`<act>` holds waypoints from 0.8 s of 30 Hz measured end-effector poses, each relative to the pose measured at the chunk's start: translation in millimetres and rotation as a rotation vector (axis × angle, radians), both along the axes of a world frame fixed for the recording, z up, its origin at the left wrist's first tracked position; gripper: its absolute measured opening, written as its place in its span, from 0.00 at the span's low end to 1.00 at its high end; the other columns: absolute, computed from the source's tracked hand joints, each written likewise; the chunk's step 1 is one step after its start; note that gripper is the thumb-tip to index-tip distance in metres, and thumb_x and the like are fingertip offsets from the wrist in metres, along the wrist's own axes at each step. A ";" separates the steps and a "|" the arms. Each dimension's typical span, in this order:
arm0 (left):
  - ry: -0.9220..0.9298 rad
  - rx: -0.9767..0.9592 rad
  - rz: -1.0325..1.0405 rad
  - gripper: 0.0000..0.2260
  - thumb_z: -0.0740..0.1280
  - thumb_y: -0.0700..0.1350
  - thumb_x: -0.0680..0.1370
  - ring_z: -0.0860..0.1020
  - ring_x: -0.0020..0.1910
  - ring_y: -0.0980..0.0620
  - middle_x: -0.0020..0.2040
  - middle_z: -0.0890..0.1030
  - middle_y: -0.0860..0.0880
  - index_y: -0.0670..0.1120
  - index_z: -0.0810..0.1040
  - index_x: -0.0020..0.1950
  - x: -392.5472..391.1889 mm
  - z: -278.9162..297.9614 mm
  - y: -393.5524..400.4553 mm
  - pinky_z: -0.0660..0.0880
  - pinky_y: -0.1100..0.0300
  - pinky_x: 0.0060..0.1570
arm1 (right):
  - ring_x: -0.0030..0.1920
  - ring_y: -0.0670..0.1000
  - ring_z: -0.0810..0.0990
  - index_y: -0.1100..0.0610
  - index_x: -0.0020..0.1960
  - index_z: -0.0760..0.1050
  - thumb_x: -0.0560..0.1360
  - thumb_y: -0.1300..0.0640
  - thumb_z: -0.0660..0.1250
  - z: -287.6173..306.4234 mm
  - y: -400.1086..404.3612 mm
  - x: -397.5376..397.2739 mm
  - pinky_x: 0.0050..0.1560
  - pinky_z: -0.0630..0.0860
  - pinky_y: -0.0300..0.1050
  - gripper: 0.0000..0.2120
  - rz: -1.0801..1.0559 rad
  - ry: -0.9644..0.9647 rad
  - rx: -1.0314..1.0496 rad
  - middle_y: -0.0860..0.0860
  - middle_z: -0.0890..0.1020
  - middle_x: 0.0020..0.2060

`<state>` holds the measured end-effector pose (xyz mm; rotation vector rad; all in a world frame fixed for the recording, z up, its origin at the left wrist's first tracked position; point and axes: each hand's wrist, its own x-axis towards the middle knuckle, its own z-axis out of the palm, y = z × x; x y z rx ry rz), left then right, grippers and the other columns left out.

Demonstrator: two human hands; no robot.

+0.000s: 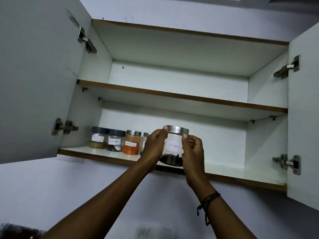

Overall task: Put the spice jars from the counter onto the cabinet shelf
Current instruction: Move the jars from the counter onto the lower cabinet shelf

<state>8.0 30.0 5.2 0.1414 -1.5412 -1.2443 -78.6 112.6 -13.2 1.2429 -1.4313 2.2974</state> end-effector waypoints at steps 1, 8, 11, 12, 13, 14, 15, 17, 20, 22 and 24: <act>-0.009 0.008 0.014 0.14 0.60 0.59 0.82 0.81 0.32 0.64 0.36 0.83 0.56 0.53 0.80 0.46 -4.3 1.9 -3.8 0.71 0.72 0.26 | 0.49 0.47 0.81 0.49 0.57 0.72 0.78 0.42 0.64 3.2 -3.7 -4.3 0.43 0.78 0.43 0.12 -0.021 -0.018 0.010 0.47 0.81 0.50; -0.056 0.103 0.051 0.18 0.63 0.58 0.81 0.80 0.54 0.46 0.56 0.81 0.44 0.43 0.75 0.59 -35.4 12.3 -34.6 0.78 0.52 0.51 | 0.44 0.46 0.79 0.53 0.55 0.72 0.79 0.43 0.64 20.7 -31.9 -42.3 0.36 0.71 0.39 0.14 -0.112 0.030 0.162 0.48 0.80 0.47; -0.080 0.123 0.079 0.16 0.62 0.55 0.82 0.79 0.59 0.42 0.58 0.80 0.43 0.43 0.74 0.59 -48.4 16.7 -47.2 0.76 0.42 0.63 | 0.51 0.51 0.78 0.55 0.59 0.73 0.79 0.49 0.64 24.3 -47.7 -58.9 0.42 0.71 0.40 0.13 -0.133 0.068 0.216 0.51 0.79 0.54; -0.087 0.117 0.091 0.14 0.61 0.53 0.83 0.78 0.60 0.42 0.59 0.80 0.43 0.43 0.74 0.58 -53.0 18.0 -52.0 0.75 0.41 0.64 | 0.53 0.52 0.78 0.55 0.61 0.73 0.79 0.51 0.65 26.2 -52.4 -63.5 0.43 0.72 0.41 0.13 -0.139 0.074 0.238 0.51 0.79 0.56; -0.103 0.107 0.108 0.12 0.60 0.51 0.83 0.78 0.60 0.41 0.60 0.80 0.42 0.43 0.75 0.59 -57.5 18.6 -56.6 0.75 0.42 0.64 | 0.53 0.52 0.79 0.55 0.63 0.73 0.78 0.53 0.65 27.7 -56.1 -67.8 0.43 0.73 0.41 0.14 -0.144 0.075 0.258 0.52 0.79 0.56; -0.125 0.092 0.129 0.10 0.60 0.47 0.84 0.78 0.59 0.42 0.60 0.80 0.42 0.44 0.75 0.60 -62.1 18.3 -61.7 0.77 0.44 0.61 | 0.53 0.53 0.79 0.55 0.63 0.73 0.77 0.55 0.65 28.5 -60.5 -71.9 0.42 0.73 0.41 0.15 -0.150 0.075 0.276 0.53 0.80 0.55; -0.151 0.079 0.145 0.10 0.59 0.44 0.83 0.79 0.58 0.42 0.61 0.80 0.42 0.44 0.75 0.61 -66.6 17.2 -66.8 0.79 0.48 0.56 | 0.51 0.52 0.79 0.55 0.63 0.74 0.77 0.57 0.65 28.7 -65.0 -75.9 0.40 0.73 0.39 0.15 -0.164 0.080 0.299 0.53 0.81 0.54; -0.188 0.060 0.152 0.15 0.58 0.39 0.82 0.79 0.58 0.44 0.63 0.78 0.42 0.46 0.74 0.67 -75.1 13.8 -75.0 0.80 0.56 0.46 | 0.47 0.52 0.79 0.57 0.60 0.75 0.78 0.59 0.63 27.3 -74.4 -83.5 0.35 0.70 0.37 0.12 -0.205 0.116 0.369 0.54 0.82 0.53; -0.260 0.030 0.176 0.20 0.56 0.35 0.82 0.76 0.65 0.43 0.70 0.74 0.43 0.45 0.71 0.73 -83.6 9.9 -82.2 0.79 0.49 0.59 | 0.49 0.54 0.79 0.59 0.60 0.76 0.78 0.61 0.62 23.5 -87.4 -92.1 0.41 0.72 0.41 0.11 -0.236 0.161 0.460 0.56 0.82 0.54; -0.330 0.001 0.195 0.22 0.57 0.34 0.81 0.74 0.68 0.42 0.72 0.73 0.42 0.44 0.70 0.75 -88.3 6.2 -87.4 0.74 0.46 0.67 | 0.54 0.57 0.79 0.61 0.61 0.76 0.78 0.63 0.63 19.4 -95.5 -98.2 0.49 0.73 0.43 0.12 -0.240 0.174 0.513 0.58 0.81 0.56; -0.405 -0.019 0.222 0.22 0.57 0.33 0.79 0.74 0.68 0.42 0.70 0.75 0.41 0.43 0.72 0.73 -91.8 3.3 -93.4 0.72 0.46 0.68 | 0.55 0.57 0.79 0.61 0.60 0.74 0.76 0.64 0.64 16.1 -102.3 -103.4 0.49 0.72 0.43 0.13 -0.230 0.164 0.555 0.58 0.81 0.57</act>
